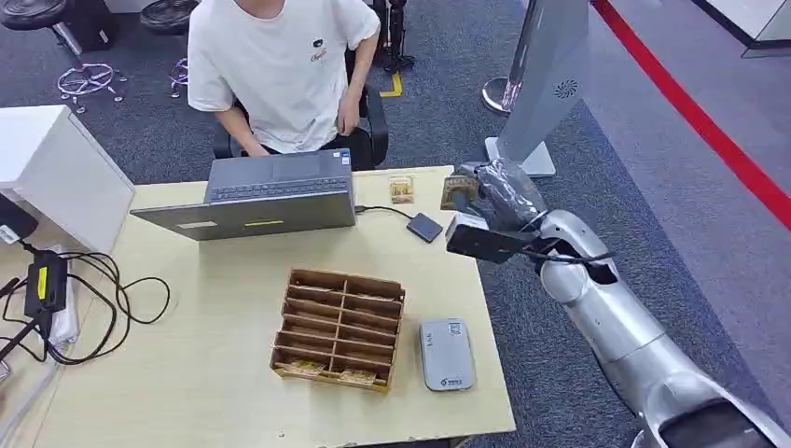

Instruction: Pass the card to the sensor for recognition and then transmit it.

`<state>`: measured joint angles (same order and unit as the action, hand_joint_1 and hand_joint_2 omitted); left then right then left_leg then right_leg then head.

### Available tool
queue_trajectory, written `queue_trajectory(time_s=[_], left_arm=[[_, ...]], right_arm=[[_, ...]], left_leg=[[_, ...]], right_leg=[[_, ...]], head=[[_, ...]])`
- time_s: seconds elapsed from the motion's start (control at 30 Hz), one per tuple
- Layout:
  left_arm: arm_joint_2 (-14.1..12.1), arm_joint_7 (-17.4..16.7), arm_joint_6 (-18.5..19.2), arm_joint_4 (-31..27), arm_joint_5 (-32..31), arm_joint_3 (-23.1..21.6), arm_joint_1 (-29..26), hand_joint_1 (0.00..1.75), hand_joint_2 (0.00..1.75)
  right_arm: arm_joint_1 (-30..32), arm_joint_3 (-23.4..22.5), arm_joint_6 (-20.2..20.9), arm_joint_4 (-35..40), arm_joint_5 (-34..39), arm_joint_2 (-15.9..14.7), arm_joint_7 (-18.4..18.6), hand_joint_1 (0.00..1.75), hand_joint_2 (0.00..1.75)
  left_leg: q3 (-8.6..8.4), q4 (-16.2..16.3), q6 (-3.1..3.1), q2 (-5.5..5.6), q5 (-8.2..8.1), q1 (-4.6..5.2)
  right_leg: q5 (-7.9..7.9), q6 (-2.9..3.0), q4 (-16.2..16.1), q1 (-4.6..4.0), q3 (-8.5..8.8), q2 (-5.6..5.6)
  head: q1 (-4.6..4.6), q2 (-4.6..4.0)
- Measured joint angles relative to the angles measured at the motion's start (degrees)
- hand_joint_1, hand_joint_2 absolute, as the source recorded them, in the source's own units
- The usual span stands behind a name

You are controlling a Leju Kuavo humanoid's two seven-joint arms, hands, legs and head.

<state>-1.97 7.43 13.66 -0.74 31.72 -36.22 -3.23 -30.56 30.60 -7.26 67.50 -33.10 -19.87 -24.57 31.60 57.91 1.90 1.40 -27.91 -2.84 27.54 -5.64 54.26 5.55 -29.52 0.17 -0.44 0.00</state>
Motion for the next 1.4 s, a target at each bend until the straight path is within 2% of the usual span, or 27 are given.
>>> queue_trajectory(time_s=[0.1, 0.3, 0.47, 0.6, 0.73, 0.9, 1.07, 1.4], left_arm=[[0.5, 0.0, -0.6, 0.0, 1.6, 0.0, -0.3, 0.0, 1.75], [1.4, 0.0, -1.4, 0.0, 4.0, 0.0, -0.6, 0.0, 1.75], [1.7, 0.0, -1.5, 0.0, 5.4, 0.0, -0.7, 0.0, 1.75], [1.8, 0.0, -1.5, 0.0, 5.7, 0.0, -0.7, 0.0, 1.75], [1.8, 0.0, -1.5, 0.0, 5.8, 0.0, -0.7, 0.0, 1.75], [1.8, 0.0, -1.5, 0.0, 6.0, -0.7, -0.6, 0.0, 1.75], [1.7, -0.1, -1.5, 0.0, 6.0, -1.5, -0.5, 0.0, 1.75], [1.5, -0.3, -1.5, 0.0, 5.6, -3.2, -0.2, 0.0, 1.75]], right_arm=[[8.6, -3.1, -2.9, 7.1, -2.7, -3.6, -1.2, 1.75, 1.75], [27.6, -10.7, -4.7, 21.9, -5.1, -9.1, -3.5, 1.75, 1.75], [39.8, -14.2, -6.7, 30.9, -7.2, -10.7, -4.8, 1.75, 1.75], [44.3, -14.2, -7.6, 34.7, -8.2, -11.0, -4.8, 1.75, 1.75], [45.1, -12.3, -8.3, 35.1, -9.0, -11.0, -4.4, 1.75, 1.75], [43.5, -7.1, -8.7, 32.2, -11.3, -9.8, -3.0, 1.75, 1.75], [39.0, -0.8, -9.8, 24.9, -13.8, -6.1, -2.2, 1.75, 1.75], [28.1, 6.5, -10.3, 12.1, -13.7, 2.1, -1.3, 1.75, 1.75]], left_leg=[[0.03, 0.0, -0.02, 0.0, -0.11, 0.0], [0.0, 0.0, 0.04, -0.05, -0.27, 0.0], [0.01, -0.1, 0.03, -0.06, -0.28, -0.01], [-0.01, -0.1, 0.03, -0.1, -0.29, -0.01], [-0.08, -0.1, 0.03, -0.12, -0.28, -0.01], [-0.11, -0.1, 0.04, -0.12, -0.27, -0.02], [-0.11, -0.1, 0.04, -0.14, -0.26, -0.03], [-0.14, -0.1, 0.05, -0.16, -0.23, -0.03]], right_leg=[[0.03, 0.03, 0.0, 0.0, 0.02, -0.04], [0.2, 0.03, -0.1, -0.01, 0.0, 0.0], [0.28, 0.1, -0.1, -0.02, 0.02, -0.01], [0.28, 0.1, -0.1, -0.02, 0.04, 0.03], [0.27, 0.11, -0.1, -0.01, 0.09, 0.04], [0.27, 0.11, 0.0, -0.02, 0.12, 0.06], [0.27, 0.12, 0.0, -0.02, 0.14, 0.06], [0.26, 0.12, 0.0, -0.02, 0.16, 0.11]], head=[[0.0, 0.0], [0.0, 0.0], [0.0, 0.0], [-0.02, 0.0], [0.0, 0.0], [-0.02, 0.0], [0.0, 0.0], [0.0, 0.0]])
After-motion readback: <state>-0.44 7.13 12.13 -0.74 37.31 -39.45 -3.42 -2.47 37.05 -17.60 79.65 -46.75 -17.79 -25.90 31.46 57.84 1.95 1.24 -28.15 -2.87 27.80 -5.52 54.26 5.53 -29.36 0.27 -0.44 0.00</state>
